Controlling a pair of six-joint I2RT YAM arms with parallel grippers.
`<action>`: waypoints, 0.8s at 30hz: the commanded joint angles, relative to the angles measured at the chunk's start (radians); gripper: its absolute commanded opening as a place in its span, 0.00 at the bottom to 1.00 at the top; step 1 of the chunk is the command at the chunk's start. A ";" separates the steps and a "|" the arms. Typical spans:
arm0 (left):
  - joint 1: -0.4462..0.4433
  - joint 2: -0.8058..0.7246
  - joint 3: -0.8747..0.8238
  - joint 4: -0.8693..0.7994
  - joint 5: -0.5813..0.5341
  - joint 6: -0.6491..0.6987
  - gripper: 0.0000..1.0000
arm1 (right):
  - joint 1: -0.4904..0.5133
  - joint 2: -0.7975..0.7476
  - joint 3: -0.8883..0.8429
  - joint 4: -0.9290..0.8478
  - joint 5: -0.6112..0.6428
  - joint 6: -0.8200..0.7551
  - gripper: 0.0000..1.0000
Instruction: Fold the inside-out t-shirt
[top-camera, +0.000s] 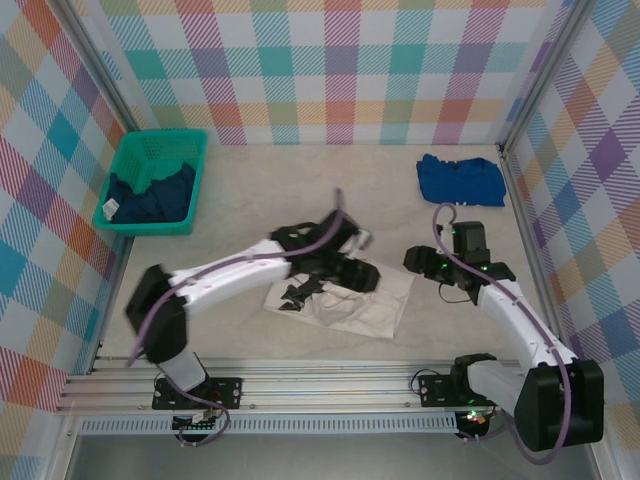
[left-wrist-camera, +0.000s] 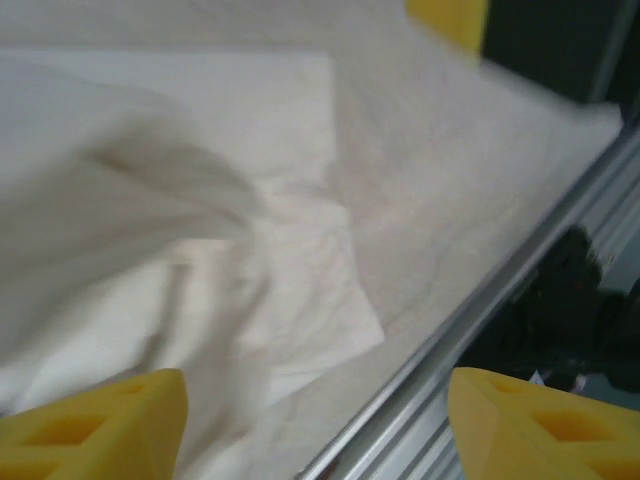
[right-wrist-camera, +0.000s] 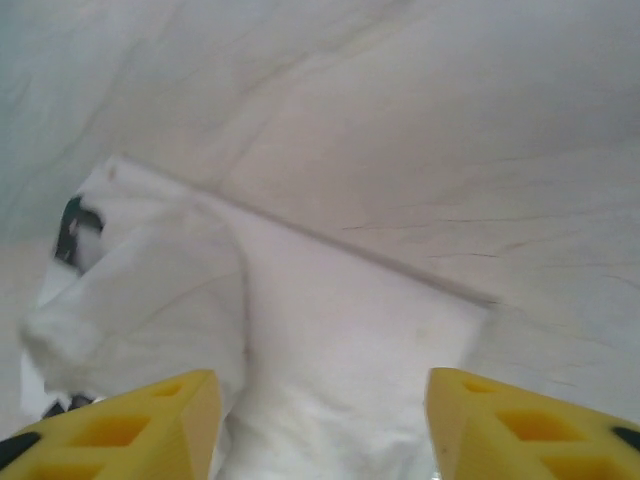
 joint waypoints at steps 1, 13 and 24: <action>0.111 -0.139 -0.167 0.036 -0.041 -0.108 0.72 | 0.130 0.018 0.024 0.084 -0.013 -0.069 0.65; 0.130 -0.052 -0.337 0.204 0.187 -0.199 0.71 | 0.338 0.357 0.194 0.128 0.192 -0.115 0.65; -0.078 0.097 -0.186 0.245 0.206 -0.077 0.70 | 0.139 0.265 0.075 -0.007 0.210 0.121 0.28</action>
